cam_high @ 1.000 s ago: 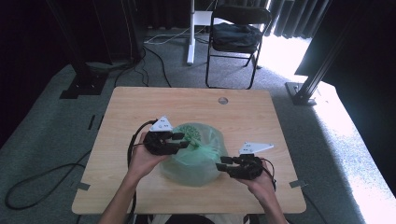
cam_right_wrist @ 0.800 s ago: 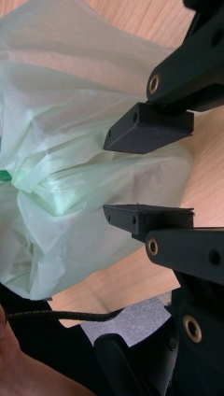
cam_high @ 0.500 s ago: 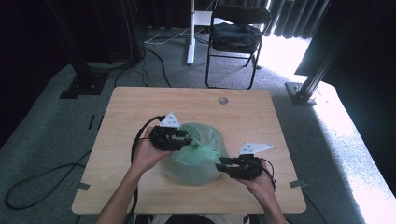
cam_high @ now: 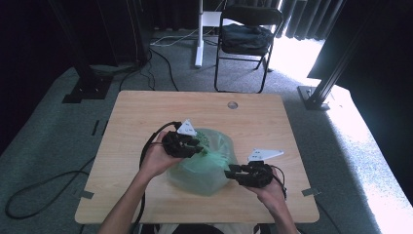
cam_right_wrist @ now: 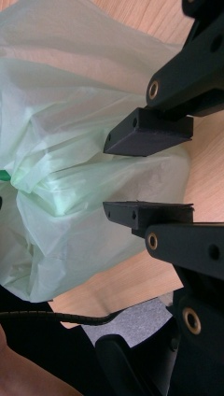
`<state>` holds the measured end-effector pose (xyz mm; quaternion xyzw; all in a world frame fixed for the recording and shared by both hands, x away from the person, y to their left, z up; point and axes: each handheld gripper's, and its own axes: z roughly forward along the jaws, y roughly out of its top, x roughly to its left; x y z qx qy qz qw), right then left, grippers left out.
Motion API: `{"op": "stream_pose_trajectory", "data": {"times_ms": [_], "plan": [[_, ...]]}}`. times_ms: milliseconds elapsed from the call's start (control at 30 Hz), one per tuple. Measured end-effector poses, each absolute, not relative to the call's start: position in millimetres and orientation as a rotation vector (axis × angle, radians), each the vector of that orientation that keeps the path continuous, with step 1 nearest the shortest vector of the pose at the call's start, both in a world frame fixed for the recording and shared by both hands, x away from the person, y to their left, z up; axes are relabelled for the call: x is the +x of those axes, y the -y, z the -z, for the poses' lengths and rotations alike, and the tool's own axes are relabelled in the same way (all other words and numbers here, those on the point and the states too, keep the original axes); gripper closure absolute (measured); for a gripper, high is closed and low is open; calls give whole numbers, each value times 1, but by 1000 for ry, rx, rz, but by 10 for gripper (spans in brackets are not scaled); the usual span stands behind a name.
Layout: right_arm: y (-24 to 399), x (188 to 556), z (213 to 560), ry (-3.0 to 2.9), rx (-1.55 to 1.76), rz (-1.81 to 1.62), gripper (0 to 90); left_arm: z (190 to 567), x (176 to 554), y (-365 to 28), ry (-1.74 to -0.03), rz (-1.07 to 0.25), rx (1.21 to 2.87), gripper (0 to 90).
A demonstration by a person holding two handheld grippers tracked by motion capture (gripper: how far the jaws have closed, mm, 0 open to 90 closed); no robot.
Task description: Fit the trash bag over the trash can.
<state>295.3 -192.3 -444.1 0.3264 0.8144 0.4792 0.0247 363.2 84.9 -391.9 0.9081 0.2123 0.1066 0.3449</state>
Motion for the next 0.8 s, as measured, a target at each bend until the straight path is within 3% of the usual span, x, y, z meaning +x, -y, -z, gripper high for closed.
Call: {"op": "stream_pose_trajectory", "data": {"times_ms": [233, 400, 800], "plan": [[191, 295, 444, -2514, 1009, -1482, 744, 397, 365, -74, -531, -346, 2465, 705], [189, 293, 444, -2514, 973, -1462, 900, 401, 369, -67, -528, -368, 2526, 707], [187, 290, 444, -2588, 915, -1408, 900, 408, 377, -59, -618, -494, 2593, 690]]}}
